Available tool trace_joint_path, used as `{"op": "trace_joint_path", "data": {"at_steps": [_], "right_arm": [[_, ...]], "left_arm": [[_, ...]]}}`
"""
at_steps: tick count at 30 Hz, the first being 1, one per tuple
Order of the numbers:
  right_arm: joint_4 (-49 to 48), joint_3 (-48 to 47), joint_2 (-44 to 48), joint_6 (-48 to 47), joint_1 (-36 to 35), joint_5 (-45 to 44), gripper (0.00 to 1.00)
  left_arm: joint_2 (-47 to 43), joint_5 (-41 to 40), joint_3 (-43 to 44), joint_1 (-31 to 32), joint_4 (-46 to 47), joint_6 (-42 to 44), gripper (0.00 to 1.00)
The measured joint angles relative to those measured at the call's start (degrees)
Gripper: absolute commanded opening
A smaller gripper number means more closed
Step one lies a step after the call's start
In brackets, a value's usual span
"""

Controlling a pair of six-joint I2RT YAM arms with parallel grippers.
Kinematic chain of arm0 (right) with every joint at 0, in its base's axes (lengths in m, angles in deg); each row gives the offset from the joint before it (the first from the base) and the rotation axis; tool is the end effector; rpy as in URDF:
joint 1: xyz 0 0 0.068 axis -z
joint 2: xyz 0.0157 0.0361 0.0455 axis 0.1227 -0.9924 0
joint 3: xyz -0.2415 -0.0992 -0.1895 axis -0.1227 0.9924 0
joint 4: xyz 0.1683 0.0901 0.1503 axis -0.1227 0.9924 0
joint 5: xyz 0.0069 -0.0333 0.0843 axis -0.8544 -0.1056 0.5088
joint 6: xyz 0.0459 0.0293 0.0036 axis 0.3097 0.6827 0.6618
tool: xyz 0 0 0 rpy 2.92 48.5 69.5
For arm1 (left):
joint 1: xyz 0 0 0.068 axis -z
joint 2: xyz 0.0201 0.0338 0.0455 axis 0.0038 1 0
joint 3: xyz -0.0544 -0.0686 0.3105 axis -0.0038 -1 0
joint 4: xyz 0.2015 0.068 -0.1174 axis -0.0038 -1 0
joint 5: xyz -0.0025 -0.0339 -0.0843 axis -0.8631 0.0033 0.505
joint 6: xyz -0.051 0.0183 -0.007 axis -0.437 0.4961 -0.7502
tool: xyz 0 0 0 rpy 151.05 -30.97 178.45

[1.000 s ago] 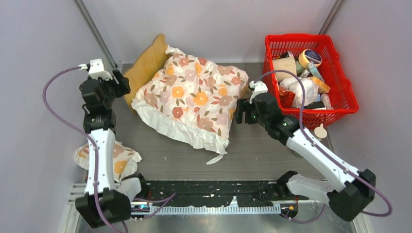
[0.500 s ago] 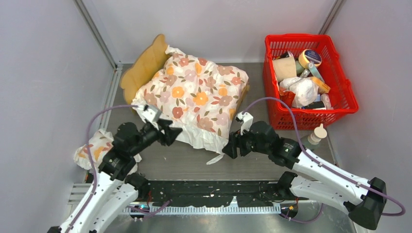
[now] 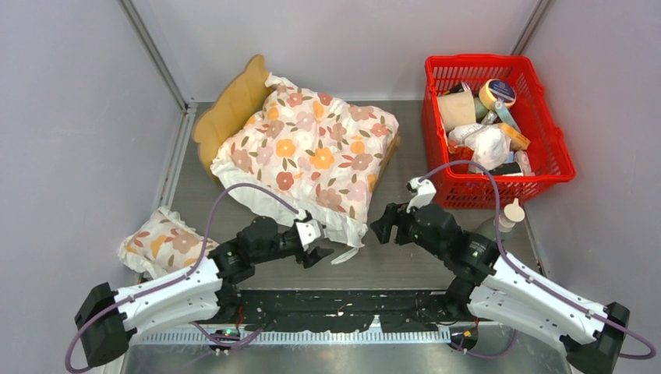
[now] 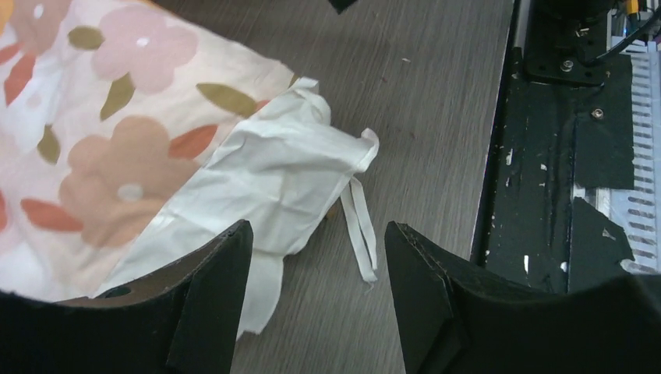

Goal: Set up the pet bed
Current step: Cross the ropes on the bed frame.

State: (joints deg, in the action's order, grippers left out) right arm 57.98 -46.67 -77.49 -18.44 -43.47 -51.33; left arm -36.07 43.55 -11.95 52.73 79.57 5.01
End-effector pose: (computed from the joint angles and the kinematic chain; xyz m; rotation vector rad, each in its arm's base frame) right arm 0.0731 0.0772 0.3023 -0.2301 2.1284 0.6554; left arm 0.0712 -0.1091 0.2763 1.1012 1.5826 -0.7813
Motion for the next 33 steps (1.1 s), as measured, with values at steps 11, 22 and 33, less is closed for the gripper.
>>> {"op": "trace_joint_path", "data": {"at_steps": [11, 22, 33], "right_arm": [[-1.55, 4.37, 13.29, 3.06, 0.0, -10.01, 0.95], [-1.7, 4.39, 8.13, 1.22, 0.0, -5.68, 0.9], [-3.23, 5.4, 6.58, 1.14, 0.0, -0.13, 0.86]], "left_arm": [[16.81, 0.94, 0.33, 4.37, 13.14, 12.92, 0.69], [26.93, -3.45, 2.23, 5.33, 21.88, 19.3, 0.27], [25.07, -5.88, 4.44, 5.22, 22.12, 19.17, 0.0]]}}
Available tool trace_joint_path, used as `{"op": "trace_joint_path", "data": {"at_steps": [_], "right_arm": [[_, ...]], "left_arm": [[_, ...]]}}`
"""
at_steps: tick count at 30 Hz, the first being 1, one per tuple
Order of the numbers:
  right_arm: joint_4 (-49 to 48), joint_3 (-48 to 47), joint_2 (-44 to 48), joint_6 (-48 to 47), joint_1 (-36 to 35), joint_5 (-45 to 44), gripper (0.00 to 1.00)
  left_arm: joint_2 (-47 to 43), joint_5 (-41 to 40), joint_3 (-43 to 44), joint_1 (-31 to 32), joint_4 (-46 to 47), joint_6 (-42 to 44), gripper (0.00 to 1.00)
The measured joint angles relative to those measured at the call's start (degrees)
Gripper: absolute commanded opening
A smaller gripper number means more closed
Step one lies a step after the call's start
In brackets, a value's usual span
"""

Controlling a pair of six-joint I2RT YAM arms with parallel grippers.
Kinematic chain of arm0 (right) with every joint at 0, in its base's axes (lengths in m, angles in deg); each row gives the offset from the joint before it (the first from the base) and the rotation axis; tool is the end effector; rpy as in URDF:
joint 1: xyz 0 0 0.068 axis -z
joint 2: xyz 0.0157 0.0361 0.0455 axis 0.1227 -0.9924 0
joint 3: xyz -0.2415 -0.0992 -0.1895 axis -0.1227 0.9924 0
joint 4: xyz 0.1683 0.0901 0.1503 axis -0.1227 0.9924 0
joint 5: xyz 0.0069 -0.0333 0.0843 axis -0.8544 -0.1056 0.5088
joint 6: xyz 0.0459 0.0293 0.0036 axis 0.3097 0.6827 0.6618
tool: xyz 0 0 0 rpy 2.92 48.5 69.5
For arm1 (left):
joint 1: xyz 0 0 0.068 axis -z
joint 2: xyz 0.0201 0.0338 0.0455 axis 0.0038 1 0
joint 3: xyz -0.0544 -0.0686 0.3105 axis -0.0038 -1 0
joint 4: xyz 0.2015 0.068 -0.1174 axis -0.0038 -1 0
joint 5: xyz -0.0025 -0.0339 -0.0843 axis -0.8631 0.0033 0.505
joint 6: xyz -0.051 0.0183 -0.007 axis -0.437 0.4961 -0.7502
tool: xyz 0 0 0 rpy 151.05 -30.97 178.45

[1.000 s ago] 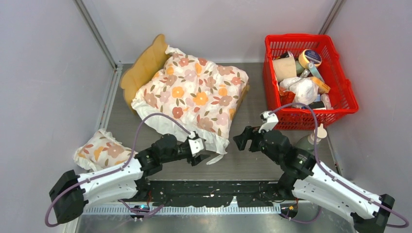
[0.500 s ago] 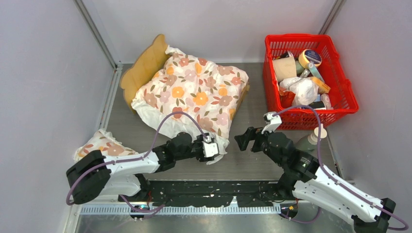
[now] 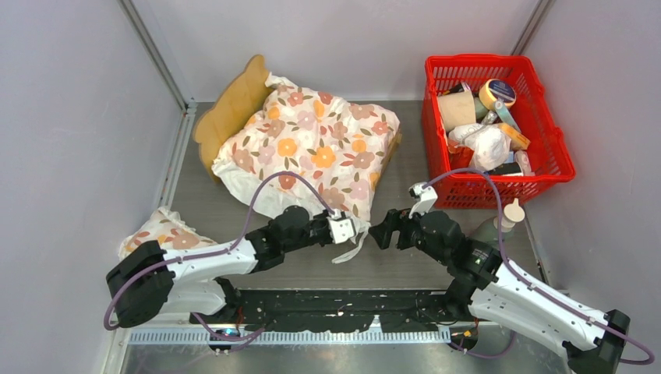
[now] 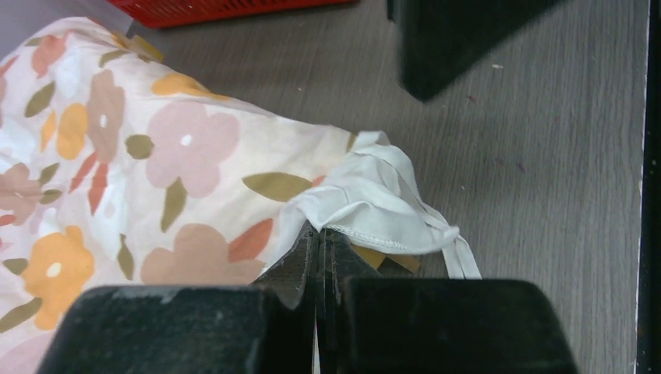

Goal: Set up the pet bed
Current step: Cross the ropes on the bed frame.

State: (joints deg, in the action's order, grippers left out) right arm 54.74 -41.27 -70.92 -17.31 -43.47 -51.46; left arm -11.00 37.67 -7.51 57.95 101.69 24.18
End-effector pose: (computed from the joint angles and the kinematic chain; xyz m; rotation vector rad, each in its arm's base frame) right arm 0.0612 0.0627 0.2858 -0.1898 2.0631 0.7151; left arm 0.1127 -0.1913 0.2742 1.3168 1.3210 -0.5266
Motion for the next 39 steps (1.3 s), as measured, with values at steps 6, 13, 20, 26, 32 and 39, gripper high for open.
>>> {"op": "trace_joint_path", "data": {"at_steps": [6, 13, 20, 26, 32, 39], "right_arm": [[-2.67, 2.73, -1.64, -0.76, 0.0, 2.99, 0.74], [-6.54, 4.33, -4.5, -1.01, 0.0, 5.29, 0.37], [-12.48, 4.33, -6.75, -1.05, 0.0, 2.97, 0.45], [-16.9, 2.93, -14.36, -2.47, 0.0, 0.09, 0.46], [-17.2, -0.63, -19.34, -3.89, 0.0, -3.28, 0.46], [-15.85, -2.82, -16.9, -3.91, 0.0, -0.83, 0.55]], "left_arm": [[-0.61, -1.6, 6.6, -2.6, -3.82, -4.5, 0.0], [-1.27, 1.36, 9.77, -10.01, -5.53, -14.82, 0.0], [-1.66, 4.66, 9.77, -12.9, -5.46, -19.43, 0.0], [-1.79, 5.92, 9.92, -13.55, -5.42, -20.13, 0.0], [-1.79, 5.84, 10.34, -14.67, -5.44, -20.68, 0.0], [-1.29, 5.01, 12.07, -17.09, -5.46, -22.14, 0.0]]}}
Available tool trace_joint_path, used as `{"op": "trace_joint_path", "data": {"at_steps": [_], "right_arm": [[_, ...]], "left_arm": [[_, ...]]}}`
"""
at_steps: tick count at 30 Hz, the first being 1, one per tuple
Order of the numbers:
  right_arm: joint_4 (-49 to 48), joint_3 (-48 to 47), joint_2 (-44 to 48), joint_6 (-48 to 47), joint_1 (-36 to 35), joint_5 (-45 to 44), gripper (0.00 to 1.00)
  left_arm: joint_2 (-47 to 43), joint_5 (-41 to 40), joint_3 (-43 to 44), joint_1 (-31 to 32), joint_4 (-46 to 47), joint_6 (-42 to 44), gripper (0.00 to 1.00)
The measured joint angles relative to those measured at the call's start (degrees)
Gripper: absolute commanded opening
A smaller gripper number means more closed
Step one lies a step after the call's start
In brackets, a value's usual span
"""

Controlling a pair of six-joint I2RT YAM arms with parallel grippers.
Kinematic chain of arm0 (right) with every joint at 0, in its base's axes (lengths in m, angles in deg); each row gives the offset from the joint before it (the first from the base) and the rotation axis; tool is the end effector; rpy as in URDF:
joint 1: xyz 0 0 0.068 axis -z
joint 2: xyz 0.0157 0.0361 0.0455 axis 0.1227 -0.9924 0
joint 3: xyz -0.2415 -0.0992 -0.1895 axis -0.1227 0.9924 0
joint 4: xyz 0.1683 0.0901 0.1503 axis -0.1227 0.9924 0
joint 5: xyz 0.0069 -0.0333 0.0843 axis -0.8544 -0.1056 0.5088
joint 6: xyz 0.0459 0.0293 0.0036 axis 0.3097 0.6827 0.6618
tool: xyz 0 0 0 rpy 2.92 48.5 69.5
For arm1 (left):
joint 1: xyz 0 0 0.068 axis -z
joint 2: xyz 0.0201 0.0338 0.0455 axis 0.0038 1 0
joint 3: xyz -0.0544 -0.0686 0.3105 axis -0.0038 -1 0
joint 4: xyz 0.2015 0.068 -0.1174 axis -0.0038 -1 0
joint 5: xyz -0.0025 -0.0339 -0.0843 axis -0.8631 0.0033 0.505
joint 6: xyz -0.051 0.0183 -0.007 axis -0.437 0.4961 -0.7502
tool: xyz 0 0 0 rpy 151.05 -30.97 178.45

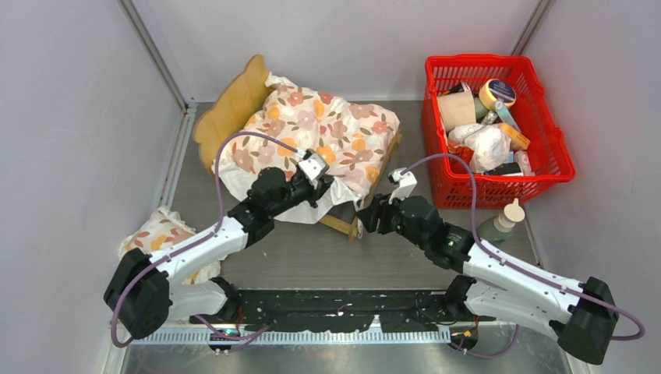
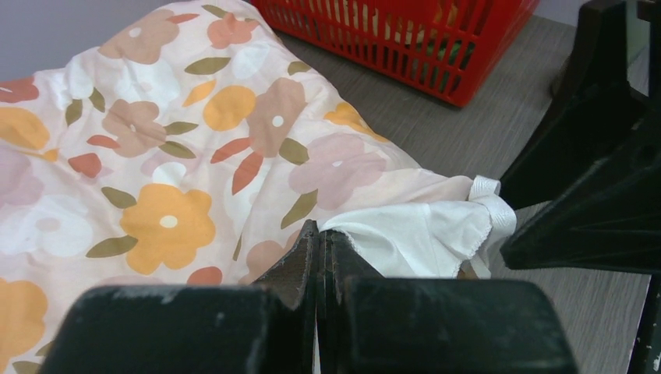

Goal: Set up the pet bed
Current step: Cross the ropes on the bed frame.

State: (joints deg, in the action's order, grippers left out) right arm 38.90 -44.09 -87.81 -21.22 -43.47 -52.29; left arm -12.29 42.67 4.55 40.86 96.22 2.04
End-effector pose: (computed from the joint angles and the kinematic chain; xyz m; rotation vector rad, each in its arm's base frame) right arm 0.1043 0.1142 0.3003 -0.2407 2.0158 0.6791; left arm 0.1727 -0.1616 0.3374 0.8167 1.5385 -0.6808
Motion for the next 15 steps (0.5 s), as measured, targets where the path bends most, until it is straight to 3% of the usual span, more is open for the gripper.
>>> {"op": "trace_joint_path", "data": {"at_steps": [6, 15], "right_arm": [[-1.14, -0.28, 2.12, 0.0, 0.0, 4.57, 0.55], [-3.5, -4.13, -2.89, -1.31, 0.0, 7.52, 0.55]], "left_arm": [[1.2, 0.35, 1.81, -1.44, 0.11, -1.7, 0.0], [1.86, 1.79, 1.86, -2.23, 0.37, -4.22, 0.0]]}}
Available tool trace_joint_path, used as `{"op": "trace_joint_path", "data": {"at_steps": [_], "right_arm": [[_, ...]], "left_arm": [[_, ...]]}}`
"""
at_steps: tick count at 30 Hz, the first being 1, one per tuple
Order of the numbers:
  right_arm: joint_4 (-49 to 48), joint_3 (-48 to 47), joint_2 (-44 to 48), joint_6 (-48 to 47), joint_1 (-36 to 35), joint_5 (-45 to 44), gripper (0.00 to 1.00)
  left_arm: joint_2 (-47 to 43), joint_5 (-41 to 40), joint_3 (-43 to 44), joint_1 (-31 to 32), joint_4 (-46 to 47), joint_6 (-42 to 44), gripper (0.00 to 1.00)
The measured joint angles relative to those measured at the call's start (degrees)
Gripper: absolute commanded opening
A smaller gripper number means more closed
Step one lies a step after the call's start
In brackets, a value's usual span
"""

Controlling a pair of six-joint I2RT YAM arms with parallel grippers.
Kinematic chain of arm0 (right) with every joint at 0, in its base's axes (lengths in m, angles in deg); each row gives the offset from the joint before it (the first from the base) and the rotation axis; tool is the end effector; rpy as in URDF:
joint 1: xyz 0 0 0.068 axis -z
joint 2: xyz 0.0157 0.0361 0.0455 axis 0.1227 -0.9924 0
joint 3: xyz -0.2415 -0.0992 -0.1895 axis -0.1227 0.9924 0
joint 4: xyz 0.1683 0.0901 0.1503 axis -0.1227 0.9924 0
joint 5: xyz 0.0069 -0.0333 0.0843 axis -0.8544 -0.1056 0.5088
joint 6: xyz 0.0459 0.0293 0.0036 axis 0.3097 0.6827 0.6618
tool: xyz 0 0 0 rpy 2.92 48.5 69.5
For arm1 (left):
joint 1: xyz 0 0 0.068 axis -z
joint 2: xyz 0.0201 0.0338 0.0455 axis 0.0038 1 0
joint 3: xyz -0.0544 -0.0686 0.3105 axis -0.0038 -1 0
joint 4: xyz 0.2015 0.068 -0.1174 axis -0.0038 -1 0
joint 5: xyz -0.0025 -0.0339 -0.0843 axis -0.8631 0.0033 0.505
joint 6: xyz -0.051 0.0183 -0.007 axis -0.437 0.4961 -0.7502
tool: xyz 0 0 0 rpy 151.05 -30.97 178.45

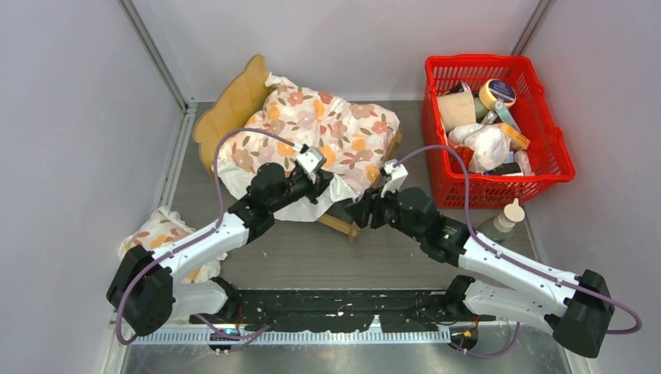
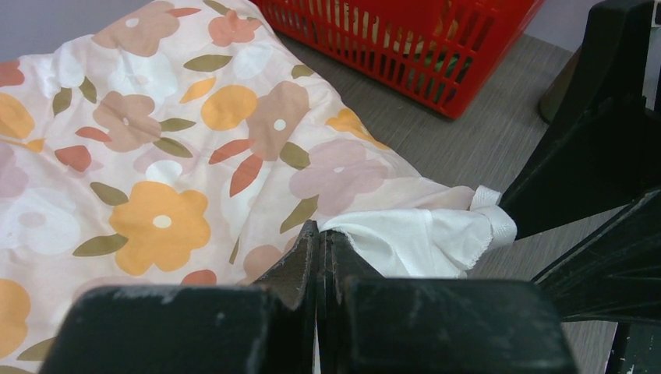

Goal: Set up the pet bed
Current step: Cross the ropes on the bed frame.

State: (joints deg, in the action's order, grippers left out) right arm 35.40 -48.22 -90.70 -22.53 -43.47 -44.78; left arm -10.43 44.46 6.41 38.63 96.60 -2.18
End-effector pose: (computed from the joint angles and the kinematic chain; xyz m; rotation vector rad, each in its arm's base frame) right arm 0.1113 0.1301 0.3233 -0.3371 1.9527 0.8287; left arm 0.1854 -0.1615 0.3419 0.7518 1.5712 -0.7328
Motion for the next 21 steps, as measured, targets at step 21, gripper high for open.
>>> {"op": "trace_joint_path", "data": {"at_steps": [21], "right_arm": [[-1.07, -1.84, -2.12, -0.52, 0.0, 2.29, 0.34]], "left_arm": [[0.66, 1.29, 0.26, -0.37, 0.13, -1.77, 0.0]]}}
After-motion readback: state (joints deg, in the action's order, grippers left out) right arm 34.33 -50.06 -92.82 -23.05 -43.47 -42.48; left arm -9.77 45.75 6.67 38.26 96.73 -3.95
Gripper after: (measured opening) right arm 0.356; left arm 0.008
